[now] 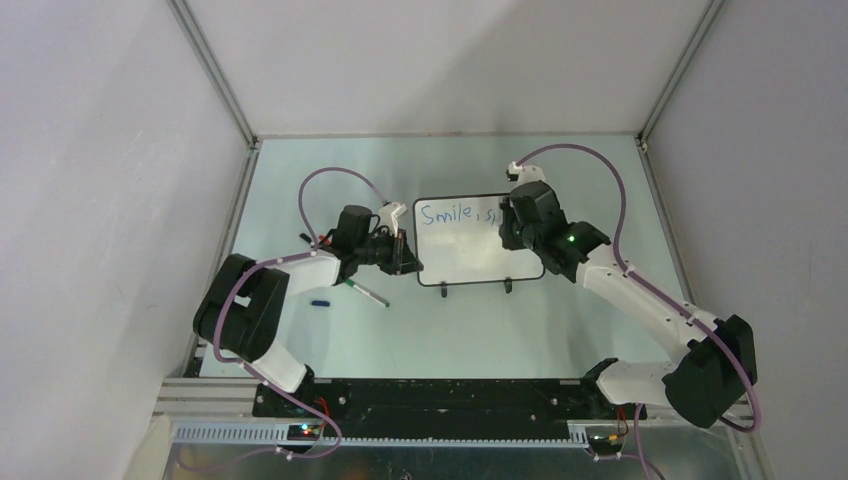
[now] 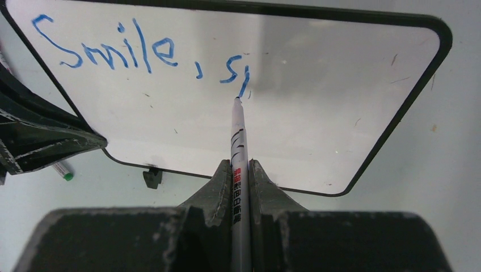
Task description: Write a sentence on the whiteboard
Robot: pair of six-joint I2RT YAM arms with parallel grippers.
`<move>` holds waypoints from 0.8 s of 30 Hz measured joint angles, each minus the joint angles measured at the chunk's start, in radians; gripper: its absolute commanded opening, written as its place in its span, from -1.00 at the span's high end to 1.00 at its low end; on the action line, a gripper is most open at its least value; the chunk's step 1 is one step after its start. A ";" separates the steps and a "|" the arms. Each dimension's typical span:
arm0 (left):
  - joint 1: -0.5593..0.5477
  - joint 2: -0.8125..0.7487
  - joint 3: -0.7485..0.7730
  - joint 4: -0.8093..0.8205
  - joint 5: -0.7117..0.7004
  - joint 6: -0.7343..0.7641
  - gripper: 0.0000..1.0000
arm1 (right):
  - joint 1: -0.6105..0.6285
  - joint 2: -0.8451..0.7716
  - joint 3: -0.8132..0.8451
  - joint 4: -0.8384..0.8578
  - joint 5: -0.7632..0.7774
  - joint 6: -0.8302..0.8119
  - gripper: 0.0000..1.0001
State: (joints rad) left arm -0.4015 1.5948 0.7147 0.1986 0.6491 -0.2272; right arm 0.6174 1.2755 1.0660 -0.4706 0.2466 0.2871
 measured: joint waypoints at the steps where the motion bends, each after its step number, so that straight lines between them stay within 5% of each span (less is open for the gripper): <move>1: 0.000 0.000 0.000 0.000 0.000 0.000 0.67 | -0.002 -0.005 0.000 0.002 0.000 0.000 1.00; 24: 0.000 -0.001 0.000 -0.001 0.000 0.000 0.68 | -0.038 0.041 0.037 0.035 -0.004 -0.016 1.00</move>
State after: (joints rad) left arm -0.4019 1.5940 0.7147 0.1978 0.6487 -0.2268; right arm 0.5797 1.3167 1.1030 -0.4358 0.2428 0.2714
